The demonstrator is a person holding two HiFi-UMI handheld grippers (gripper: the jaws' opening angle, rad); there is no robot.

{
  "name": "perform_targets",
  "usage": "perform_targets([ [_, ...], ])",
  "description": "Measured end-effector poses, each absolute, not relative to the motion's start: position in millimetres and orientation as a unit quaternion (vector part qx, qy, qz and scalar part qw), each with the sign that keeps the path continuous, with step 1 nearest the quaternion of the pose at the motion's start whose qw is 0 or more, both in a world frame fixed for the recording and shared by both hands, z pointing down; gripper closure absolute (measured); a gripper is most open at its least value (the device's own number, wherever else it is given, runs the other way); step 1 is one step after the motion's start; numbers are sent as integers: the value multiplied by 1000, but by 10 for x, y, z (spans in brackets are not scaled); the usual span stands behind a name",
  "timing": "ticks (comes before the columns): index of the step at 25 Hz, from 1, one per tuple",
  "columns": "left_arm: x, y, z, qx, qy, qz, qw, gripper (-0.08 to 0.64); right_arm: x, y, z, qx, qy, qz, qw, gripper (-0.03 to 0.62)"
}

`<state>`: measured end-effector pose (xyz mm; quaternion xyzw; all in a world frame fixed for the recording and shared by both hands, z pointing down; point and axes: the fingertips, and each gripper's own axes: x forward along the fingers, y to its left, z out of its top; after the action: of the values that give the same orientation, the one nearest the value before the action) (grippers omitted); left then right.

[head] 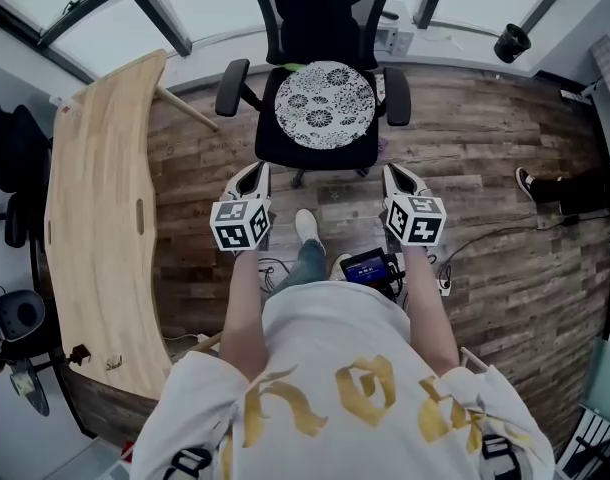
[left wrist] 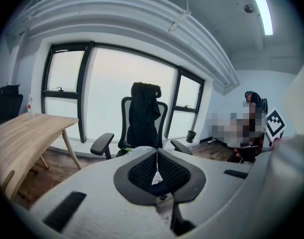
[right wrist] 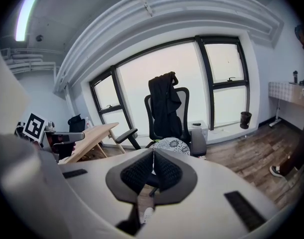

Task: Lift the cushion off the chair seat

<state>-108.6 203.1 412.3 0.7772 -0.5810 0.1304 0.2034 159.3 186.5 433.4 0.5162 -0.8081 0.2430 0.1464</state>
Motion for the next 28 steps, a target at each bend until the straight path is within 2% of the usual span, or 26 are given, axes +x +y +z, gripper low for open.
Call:
perform_targets([
  [28, -1527, -9, 4492, 792, -543, 157, 232, 549, 1147, 110, 4710, 544, -774, 263, 187, 580],
])
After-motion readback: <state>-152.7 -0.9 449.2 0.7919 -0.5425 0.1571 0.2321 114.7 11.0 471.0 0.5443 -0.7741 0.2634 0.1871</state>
